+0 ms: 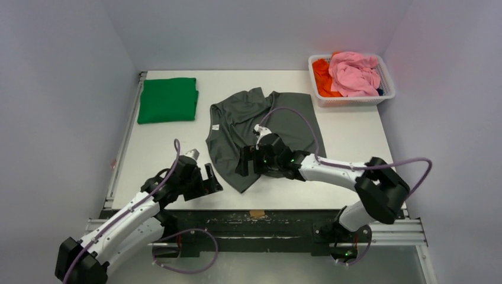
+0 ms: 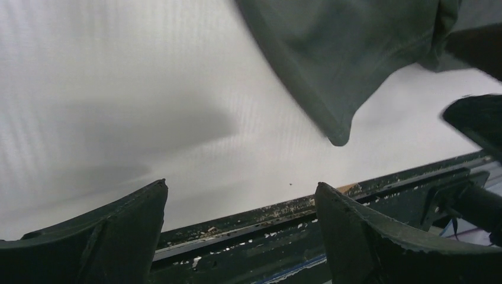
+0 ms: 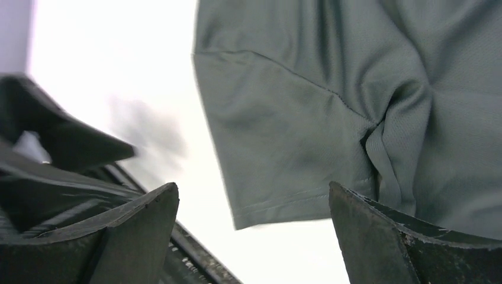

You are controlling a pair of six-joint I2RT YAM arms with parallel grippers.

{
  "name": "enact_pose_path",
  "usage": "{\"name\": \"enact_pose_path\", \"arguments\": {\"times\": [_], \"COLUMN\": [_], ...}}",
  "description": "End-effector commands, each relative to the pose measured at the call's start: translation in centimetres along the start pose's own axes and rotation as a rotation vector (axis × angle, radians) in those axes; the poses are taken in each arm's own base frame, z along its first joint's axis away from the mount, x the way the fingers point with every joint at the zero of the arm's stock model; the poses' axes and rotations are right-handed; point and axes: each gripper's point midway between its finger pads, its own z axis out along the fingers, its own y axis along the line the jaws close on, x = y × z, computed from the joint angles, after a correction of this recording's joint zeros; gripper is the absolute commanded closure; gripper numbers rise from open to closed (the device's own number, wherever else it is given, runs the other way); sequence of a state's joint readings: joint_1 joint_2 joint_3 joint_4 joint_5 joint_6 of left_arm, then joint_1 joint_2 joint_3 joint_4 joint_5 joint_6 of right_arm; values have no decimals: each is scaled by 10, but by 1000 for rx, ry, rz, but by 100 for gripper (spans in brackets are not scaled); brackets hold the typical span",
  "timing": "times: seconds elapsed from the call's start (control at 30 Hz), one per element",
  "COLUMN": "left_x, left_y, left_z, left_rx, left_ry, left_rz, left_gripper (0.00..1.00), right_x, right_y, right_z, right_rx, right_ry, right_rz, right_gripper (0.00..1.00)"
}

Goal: Fold and stack the t-shirts
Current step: Flatten out the tshirt

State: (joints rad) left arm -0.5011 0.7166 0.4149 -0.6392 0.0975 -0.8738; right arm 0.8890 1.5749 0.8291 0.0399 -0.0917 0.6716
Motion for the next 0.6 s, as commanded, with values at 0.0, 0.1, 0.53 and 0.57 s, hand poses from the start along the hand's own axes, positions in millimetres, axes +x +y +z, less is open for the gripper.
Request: {"name": "enact_pose_path", "arguments": {"times": [0.0,0.1,0.53,0.57], "left_x": [2,0,18,22], "left_y": [-39,-55,-102,-100], "left_z": [6,16,76,80], "left_rx": [93,50,-113,-128], "left_ry": [-26,-27,79,91], "left_rz": [80,138,242,246], "left_gripper": [10,13,33,36], "right_x": [-56,-75,-67,-66], "right_y": [15,-23,-150,-152], "right_z": [-58,-89,-191,-193], "right_rx": [-31,34,513,522], "right_ry": [-217,-335,-635,-642], "right_rz": [65,177,342,344], "right_gripper": [2,1,1,1]}}
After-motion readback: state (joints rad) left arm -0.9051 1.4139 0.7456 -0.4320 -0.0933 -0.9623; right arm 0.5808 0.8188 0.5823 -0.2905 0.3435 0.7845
